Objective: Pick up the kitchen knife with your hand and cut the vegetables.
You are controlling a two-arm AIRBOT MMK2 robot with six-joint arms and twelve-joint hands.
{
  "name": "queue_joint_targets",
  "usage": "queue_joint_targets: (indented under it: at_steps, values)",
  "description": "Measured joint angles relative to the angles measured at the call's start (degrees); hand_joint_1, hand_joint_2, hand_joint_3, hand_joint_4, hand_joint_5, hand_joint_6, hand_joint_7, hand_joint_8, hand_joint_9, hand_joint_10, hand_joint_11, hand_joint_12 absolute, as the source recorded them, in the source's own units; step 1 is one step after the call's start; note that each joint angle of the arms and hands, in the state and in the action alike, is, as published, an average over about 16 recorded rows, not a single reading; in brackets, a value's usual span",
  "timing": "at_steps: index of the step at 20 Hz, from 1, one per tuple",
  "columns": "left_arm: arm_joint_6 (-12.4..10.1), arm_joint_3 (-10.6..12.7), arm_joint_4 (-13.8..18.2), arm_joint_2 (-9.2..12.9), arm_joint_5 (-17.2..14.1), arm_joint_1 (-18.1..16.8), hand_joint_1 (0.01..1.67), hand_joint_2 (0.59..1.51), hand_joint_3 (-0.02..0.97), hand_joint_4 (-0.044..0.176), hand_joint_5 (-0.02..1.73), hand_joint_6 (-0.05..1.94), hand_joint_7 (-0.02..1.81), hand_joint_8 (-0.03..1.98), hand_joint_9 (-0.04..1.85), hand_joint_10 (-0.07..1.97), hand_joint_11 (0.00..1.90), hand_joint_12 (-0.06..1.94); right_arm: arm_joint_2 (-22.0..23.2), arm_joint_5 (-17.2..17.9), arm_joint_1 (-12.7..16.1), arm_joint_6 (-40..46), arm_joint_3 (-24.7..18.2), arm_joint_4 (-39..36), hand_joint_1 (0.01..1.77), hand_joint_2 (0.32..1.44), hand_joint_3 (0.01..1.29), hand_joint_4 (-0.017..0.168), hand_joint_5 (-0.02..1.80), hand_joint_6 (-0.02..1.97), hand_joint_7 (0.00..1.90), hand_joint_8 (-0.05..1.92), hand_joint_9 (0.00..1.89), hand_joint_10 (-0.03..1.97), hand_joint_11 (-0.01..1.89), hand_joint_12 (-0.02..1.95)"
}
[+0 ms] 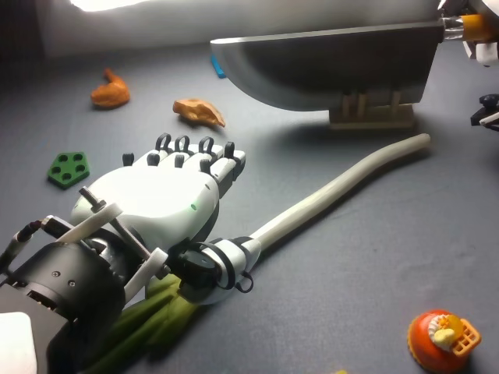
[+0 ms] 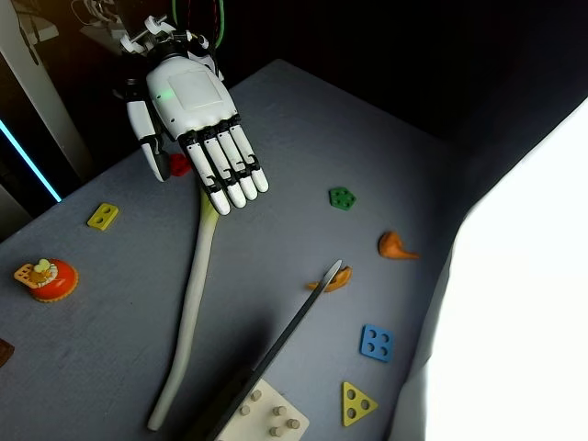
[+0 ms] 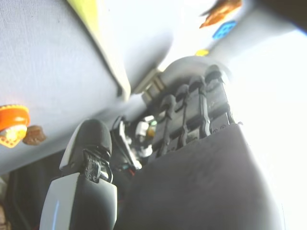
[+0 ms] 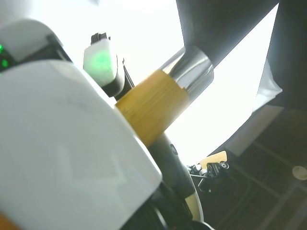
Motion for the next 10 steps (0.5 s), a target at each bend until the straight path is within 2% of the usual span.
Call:
queue_joint_targets:
  at_steps: [6, 10]
  values:
    - [-0.36, -0.03, 1.18, -0.01, 0.56, 0.33, 0.33, 1.4, -0.001, 0.002, 0.06, 0.0, 0.04, 0.0, 0.02, 0.01, 0.02, 0.01, 0.07, 0.73, -0.49, 0.29, 0.04, -0.06, 1.38, 0.78, 0.81, 0.097, 1.06, 1.85, 1.33, 1.87, 1.41, 1.91, 1.48, 1.91]
    - [-1.06, -0.13, 2.15, -0.19, 1.29, 0.73, 0.32, 1.4, -0.001, 0.003, 0.06, 0.0, 0.03, 0.0, 0.02, 0.01, 0.02, 0.01, 0.41, 1.01, -0.62, 1.44, 0.04, -1.31, 1.27, 0.89, 0.65, 0.057, 0.87, 1.74, 1.11, 1.79, 1.12, 1.88, 1.18, 1.91]
